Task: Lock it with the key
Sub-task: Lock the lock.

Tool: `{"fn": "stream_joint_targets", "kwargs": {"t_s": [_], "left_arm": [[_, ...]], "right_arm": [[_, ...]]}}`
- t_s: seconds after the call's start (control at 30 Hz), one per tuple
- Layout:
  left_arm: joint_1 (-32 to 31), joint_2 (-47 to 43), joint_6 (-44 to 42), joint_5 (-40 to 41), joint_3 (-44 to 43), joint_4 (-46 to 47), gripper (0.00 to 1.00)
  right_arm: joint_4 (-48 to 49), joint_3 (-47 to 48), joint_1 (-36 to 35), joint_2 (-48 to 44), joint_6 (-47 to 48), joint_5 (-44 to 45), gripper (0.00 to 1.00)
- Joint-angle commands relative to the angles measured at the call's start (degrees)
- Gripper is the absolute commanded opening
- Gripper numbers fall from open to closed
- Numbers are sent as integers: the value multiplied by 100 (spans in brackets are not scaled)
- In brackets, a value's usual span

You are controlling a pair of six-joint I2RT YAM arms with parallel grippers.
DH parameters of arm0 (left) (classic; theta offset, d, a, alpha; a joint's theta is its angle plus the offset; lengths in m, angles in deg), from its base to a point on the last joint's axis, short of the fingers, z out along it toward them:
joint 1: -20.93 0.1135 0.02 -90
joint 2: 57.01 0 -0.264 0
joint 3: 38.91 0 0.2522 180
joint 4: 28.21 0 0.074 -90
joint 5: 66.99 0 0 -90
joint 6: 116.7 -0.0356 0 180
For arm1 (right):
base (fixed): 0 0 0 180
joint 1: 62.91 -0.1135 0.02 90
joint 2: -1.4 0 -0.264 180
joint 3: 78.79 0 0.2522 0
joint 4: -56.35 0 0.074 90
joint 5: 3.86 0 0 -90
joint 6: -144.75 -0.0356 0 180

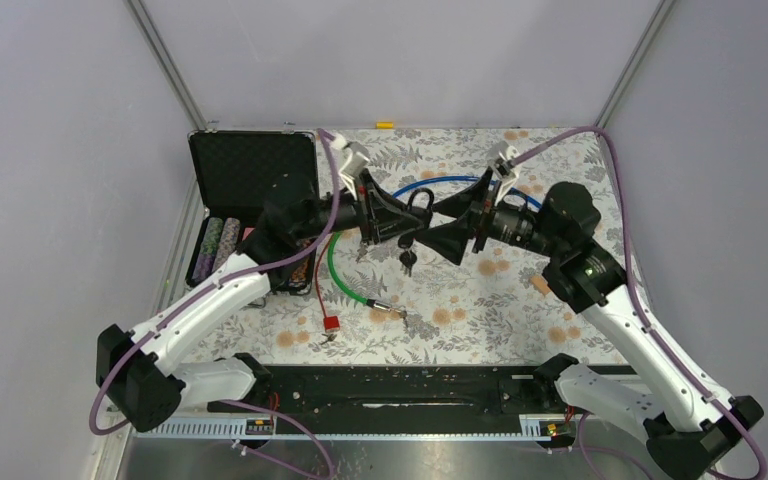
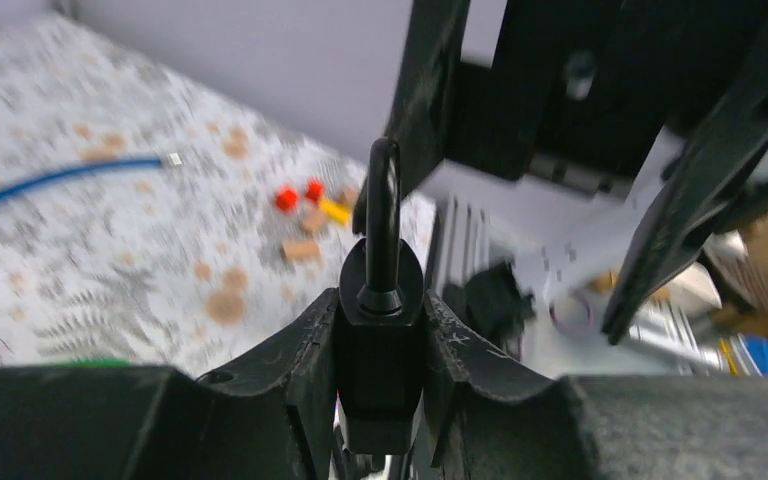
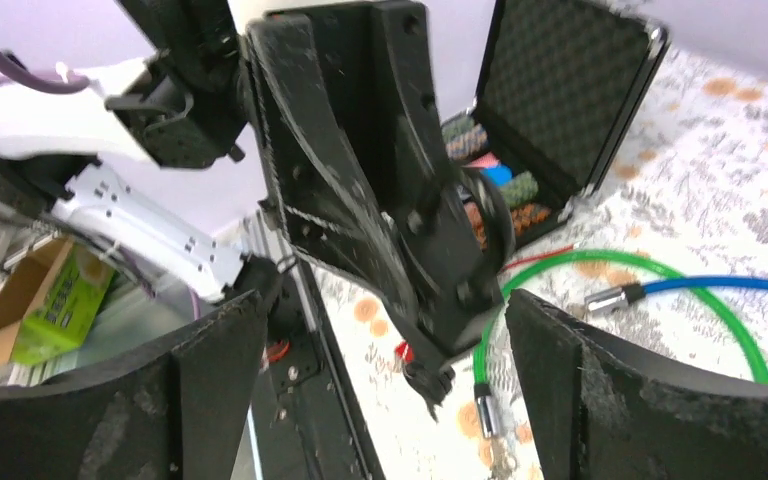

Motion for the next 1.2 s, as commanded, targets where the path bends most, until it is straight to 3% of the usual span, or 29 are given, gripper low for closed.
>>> {"fn": "stream_joint_targets", "kwargs": {"t_s": [0.0, 0.13, 0.33, 0.77, 0.9, 1.0, 1.17], "left_arm": [[35, -499, 1199, 1426, 220, 2760, 0], [36, -489, 1475, 1606, 232, 3311, 0], [17, -419, 1851, 1650, 286, 4074, 0], [10, -244, 2291, 1455, 265, 4848, 0], [11, -80, 2445, 1326, 98, 4961, 0], [18, 14, 2564, 1333, 40, 5121, 0], [66, 44, 2538, 1702, -223, 4764, 0]], "right_arm": [[2259, -767, -34, -250, -1147, 740, 95], [3242, -1025, -45, -45, -1874, 489, 83], [3639, -931, -142, 242, -2078, 186, 65], [4710, -890, -146, 683, -2852, -154, 41], [4787, -855, -147, 626, -2880, -222, 34], [4484, -766, -148, 608, -2816, -242, 2], [3709, -916, -148, 394, -2477, -311, 0]]}}
